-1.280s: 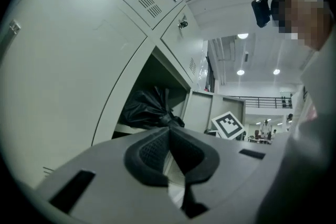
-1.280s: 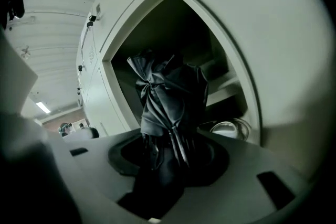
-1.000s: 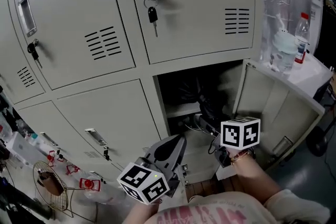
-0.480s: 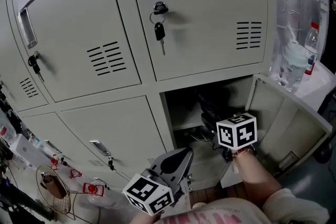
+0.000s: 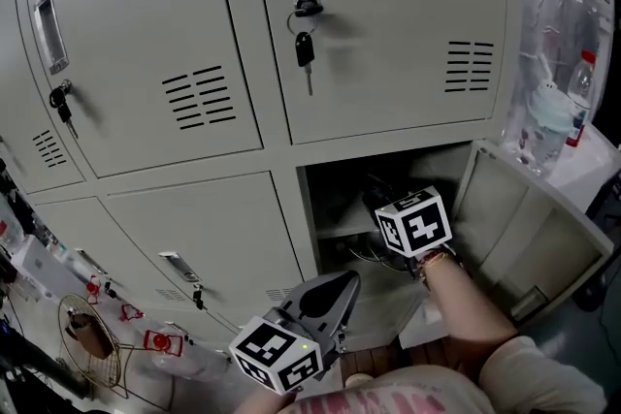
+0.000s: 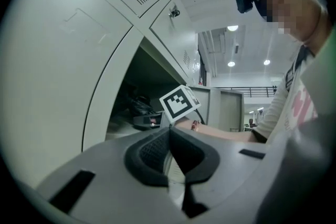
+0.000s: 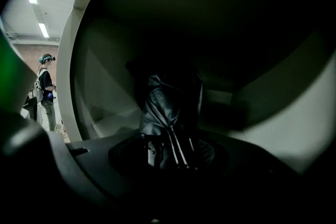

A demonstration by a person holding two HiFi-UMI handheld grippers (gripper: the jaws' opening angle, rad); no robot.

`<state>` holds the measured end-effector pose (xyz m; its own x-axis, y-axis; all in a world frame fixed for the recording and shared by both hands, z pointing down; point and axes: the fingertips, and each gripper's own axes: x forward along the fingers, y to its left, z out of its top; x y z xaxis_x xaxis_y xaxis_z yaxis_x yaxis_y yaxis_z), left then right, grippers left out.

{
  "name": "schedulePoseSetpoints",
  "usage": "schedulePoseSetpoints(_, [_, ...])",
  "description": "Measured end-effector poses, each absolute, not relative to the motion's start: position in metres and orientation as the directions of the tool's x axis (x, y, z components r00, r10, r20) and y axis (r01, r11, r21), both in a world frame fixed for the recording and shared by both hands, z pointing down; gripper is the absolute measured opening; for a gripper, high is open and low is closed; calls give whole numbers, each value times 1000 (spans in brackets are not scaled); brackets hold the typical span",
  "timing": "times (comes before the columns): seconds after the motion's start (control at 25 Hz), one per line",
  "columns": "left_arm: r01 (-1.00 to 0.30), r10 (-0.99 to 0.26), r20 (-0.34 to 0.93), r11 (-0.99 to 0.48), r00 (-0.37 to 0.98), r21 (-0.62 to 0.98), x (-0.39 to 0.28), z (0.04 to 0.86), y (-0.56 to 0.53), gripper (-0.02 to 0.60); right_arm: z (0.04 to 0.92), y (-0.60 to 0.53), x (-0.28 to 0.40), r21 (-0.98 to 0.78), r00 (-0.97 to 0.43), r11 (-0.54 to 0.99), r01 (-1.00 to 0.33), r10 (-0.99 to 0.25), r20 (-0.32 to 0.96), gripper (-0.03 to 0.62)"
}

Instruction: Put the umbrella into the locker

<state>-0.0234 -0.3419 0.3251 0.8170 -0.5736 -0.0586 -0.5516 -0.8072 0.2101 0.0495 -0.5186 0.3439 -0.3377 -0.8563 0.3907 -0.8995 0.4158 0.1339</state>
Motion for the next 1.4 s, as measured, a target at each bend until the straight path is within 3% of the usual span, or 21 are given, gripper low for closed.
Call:
schedulePoseSetpoints(0.32, [-551, -573, -70, -809, 816, 203, -18, 322, -342, 2, 359, -521, 44, 222, -277, 444, -868, -805, 525, 167])
schedulePoseSetpoints(0.64, [-566, -587, -75, -801, 806, 193, -26, 319, -344, 2, 357, -531, 42, 394, -182, 468, -791, -795, 579, 170])
schedulePoseSetpoints(0.84, [-561, -582, -78, -806, 810, 190, -25, 319, -343, 2, 358, -545, 50, 514, -107, 460, -724, -811, 575, 170])
schedulePoseSetpoints(1.4, [-577, -598, -68, -794, 799, 193, -28, 322, -349, 2, 356, -573, 58, 638, -44, 428, -641, -849, 526, 178])
